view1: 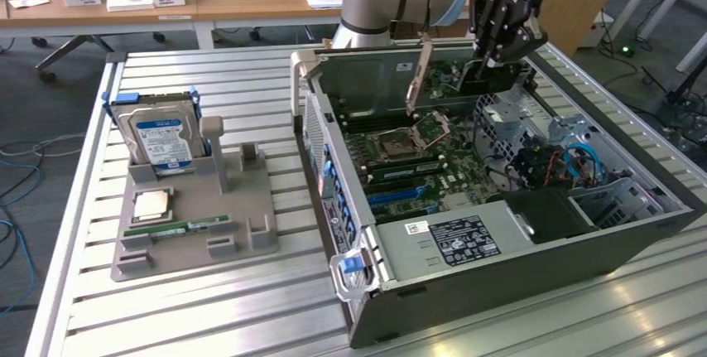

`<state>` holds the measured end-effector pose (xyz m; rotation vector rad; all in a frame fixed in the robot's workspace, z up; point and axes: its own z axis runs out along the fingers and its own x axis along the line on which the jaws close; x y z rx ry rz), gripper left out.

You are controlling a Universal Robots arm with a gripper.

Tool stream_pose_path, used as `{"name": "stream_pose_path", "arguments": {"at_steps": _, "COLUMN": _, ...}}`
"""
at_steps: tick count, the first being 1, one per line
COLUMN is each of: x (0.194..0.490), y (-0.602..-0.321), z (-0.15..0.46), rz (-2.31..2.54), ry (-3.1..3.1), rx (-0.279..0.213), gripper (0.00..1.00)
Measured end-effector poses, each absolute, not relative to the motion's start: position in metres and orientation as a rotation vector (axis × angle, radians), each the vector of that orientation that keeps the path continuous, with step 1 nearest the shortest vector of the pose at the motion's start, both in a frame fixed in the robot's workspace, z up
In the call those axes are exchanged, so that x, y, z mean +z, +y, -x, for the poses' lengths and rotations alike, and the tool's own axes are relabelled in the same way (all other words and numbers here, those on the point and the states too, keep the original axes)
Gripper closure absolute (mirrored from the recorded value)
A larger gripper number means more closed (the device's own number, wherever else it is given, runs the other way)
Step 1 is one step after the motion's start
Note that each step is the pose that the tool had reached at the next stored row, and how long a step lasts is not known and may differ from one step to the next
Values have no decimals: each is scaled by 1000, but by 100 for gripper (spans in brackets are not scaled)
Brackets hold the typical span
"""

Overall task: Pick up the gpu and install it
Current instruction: 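Insert the gpu into the slot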

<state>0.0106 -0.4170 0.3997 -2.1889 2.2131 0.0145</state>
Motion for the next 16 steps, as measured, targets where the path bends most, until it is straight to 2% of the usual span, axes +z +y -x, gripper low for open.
{"name": "stream_pose_path", "arguments": {"at_steps": 16, "x": 396, "y": -417, "z": -5, "rz": 2189, "ry": 2213, "rx": 14, "gripper": 74}}
